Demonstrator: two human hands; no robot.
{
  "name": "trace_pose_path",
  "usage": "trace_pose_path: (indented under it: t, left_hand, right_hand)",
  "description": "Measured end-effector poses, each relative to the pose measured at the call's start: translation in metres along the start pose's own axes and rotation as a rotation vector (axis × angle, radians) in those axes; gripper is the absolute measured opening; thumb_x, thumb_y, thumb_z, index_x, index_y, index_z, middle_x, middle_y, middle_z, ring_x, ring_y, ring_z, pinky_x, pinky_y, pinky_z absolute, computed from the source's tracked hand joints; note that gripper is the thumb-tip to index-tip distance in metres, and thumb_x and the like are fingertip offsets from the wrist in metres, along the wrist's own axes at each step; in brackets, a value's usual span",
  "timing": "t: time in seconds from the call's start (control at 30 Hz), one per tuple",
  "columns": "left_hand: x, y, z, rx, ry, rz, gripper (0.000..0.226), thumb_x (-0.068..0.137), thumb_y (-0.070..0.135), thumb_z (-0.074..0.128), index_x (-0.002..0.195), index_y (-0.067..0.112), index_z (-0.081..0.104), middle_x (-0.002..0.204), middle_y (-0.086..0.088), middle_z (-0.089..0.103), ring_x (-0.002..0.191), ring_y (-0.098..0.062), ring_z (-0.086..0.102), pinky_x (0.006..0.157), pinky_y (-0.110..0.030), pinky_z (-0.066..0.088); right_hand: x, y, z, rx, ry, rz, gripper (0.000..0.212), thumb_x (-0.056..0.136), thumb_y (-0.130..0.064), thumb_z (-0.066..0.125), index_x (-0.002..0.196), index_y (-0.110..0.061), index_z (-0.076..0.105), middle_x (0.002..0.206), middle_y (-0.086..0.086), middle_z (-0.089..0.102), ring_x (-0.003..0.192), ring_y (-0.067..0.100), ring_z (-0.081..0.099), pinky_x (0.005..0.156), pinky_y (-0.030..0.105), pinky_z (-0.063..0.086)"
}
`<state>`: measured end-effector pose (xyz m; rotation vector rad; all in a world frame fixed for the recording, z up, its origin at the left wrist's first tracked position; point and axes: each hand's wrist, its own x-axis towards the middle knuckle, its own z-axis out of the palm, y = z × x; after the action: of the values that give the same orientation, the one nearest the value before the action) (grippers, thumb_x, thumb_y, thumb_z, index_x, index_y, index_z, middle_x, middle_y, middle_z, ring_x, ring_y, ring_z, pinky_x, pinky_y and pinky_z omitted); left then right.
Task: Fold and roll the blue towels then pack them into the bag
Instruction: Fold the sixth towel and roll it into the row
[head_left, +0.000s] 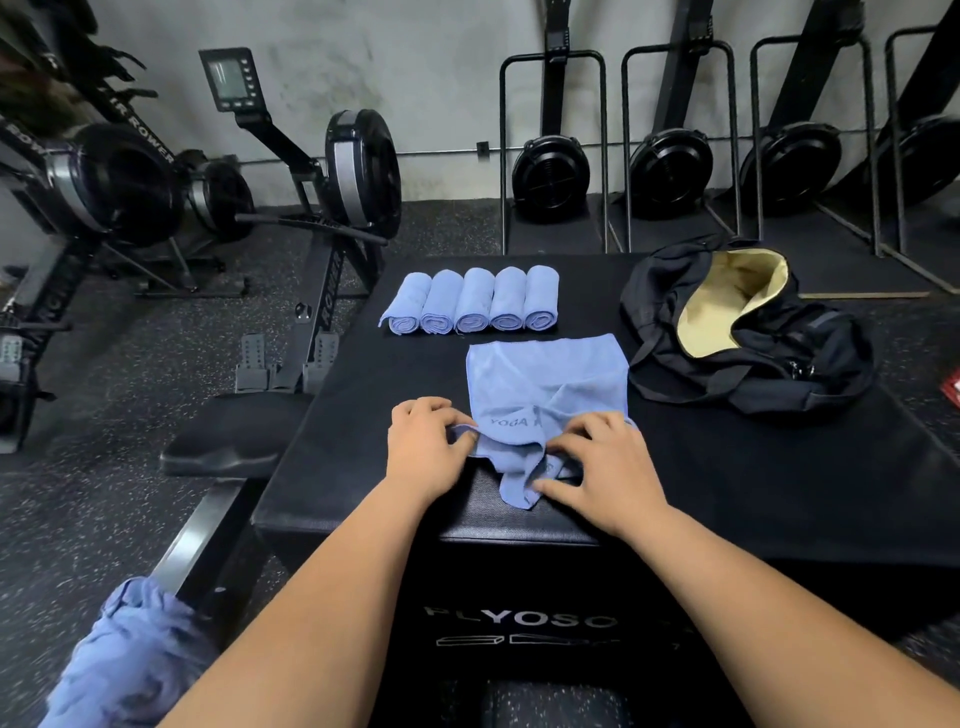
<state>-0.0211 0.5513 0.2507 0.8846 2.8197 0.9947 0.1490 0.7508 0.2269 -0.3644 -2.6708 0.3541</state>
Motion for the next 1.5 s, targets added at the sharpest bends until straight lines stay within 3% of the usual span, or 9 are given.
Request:
trace_pose_path:
  t: [0.17, 0.37, 0.5, 0.67, 0.97, 1.07, 1.17, 1.27, 1.5]
  left_hand:
    - [0.002, -0.006, -0.005, 0.027, 0.031, -0.033, 0.010, 0.096, 0.034, 0.069, 0.099, 0.031, 0.079, 0.122, 0.013, 0.061, 0.128, -0.024, 0.040, 0.099, -0.031, 0.035]
    - [0.014, -0.006, -0.013, -0.044, 0.144, -0.061, 0.024, 0.093, 0.044, 0.075, 0.076, 0.028, 0.069, 0.094, 0.012, 0.065, 0.112, -0.024, 0.044, 0.086, -0.033, 0.037]
    - [0.021, 0.012, -0.007, -0.116, 0.104, -0.038, 0.026, 0.093, 0.048, 0.074, 0.082, 0.025, 0.075, 0.090, 0.006, 0.069, 0.106, -0.023, 0.043, 0.084, -0.036, 0.043]
    - [0.026, 0.023, 0.009, -0.091, 0.108, -0.026, 0.025, 0.099, 0.047, 0.064, 0.095, 0.024, 0.073, 0.096, 0.004, 0.067, 0.104, -0.030, 0.055, 0.087, -0.044, 0.049]
    - [0.056, 0.046, 0.003, -0.210, 0.335, -0.021, 0.035, 0.094, 0.059, 0.057, 0.085, 0.027, 0.066, 0.074, 0.008, 0.068, 0.081, -0.026, 0.066, 0.081, -0.044, 0.054]
    - [0.060, 0.040, 0.015, 0.099, 0.146, 0.041, 0.033, 0.095, 0.057, 0.061, 0.093, 0.024, 0.061, 0.086, -0.001, 0.070, 0.089, -0.034, 0.065, 0.081, -0.043, 0.052]
    - [0.045, 0.019, 0.036, 0.302, -0.092, 0.129, 0.046, 0.096, 0.062, 0.061, 0.120, 0.024, 0.066, 0.112, -0.004, 0.071, 0.116, -0.031, 0.062, 0.096, -0.040, 0.046]
    - [0.032, 0.004, 0.048, 0.197, -0.064, 0.110, 0.058, 0.098, 0.063, 0.059, 0.142, 0.025, 0.061, 0.142, -0.001, 0.064, 0.149, -0.028, 0.039, 0.121, -0.040, 0.028]
    - [0.026, -0.008, 0.052, 0.109, -0.054, 0.110, 0.056, 0.096, 0.063, 0.062, 0.143, 0.034, 0.062, 0.150, 0.016, 0.058, 0.152, -0.026, 0.032, 0.125, -0.038, 0.023]
  right_hand:
    - [0.009, 0.000, 0.000, 0.144, 0.103, 0.143, 0.010, 0.086, -0.050, 0.079, 0.089, -0.040, 0.079, 0.099, -0.019, 0.061, 0.104, 0.015, 0.045, 0.089, 0.037, 0.037]
    - [0.032, 0.025, -0.030, 0.383, 0.236, 0.401, 0.018, 0.099, -0.032, 0.065, 0.087, -0.021, 0.072, 0.092, -0.003, 0.069, 0.101, 0.028, 0.053, 0.084, 0.036, 0.040]
    - [0.038, 0.037, -0.050, 0.442, 0.172, 0.517, 0.015, 0.097, -0.037, 0.067, 0.089, -0.025, 0.071, 0.081, -0.006, 0.071, 0.085, 0.020, 0.066, 0.077, 0.038, 0.049]
    - [0.035, 0.036, -0.055, 0.449, 0.241, 0.546, 0.011, 0.097, -0.033, 0.068, 0.090, -0.030, 0.059, 0.070, -0.005, 0.064, 0.074, 0.014, 0.061, 0.070, 0.036, 0.047]
    - [0.077, 0.044, -0.068, 0.308, 0.448, 0.494, 0.023, 0.100, -0.048, 0.061, 0.098, -0.030, 0.076, 0.083, -0.006, 0.072, 0.085, 0.021, 0.065, 0.076, 0.037, 0.049]
    - [0.087, 0.045, -0.056, 0.046, 0.178, 0.454, 0.041, 0.106, -0.049, 0.043, 0.105, -0.026, 0.076, 0.103, 0.010, 0.074, 0.102, 0.035, 0.061, 0.080, 0.042, 0.048]
    - [0.069, 0.038, -0.031, -0.209, -0.119, 0.321, 0.067, 0.103, -0.068, 0.022, 0.106, -0.026, 0.075, 0.114, 0.003, 0.072, 0.110, 0.031, 0.056, 0.089, 0.046, 0.048]
    - [0.047, 0.042, 0.000, -0.362, -0.113, 0.291, 0.083, 0.086, -0.092, 0.026, 0.125, -0.031, 0.069, 0.126, -0.009, 0.063, 0.110, 0.024, 0.051, 0.084, 0.042, 0.045]
    - [0.025, 0.027, 0.017, -0.353, 0.049, 0.315, 0.057, 0.092, -0.074, 0.047, 0.116, -0.028, 0.069, 0.125, -0.011, 0.060, 0.102, 0.025, 0.046, 0.080, 0.041, 0.043]
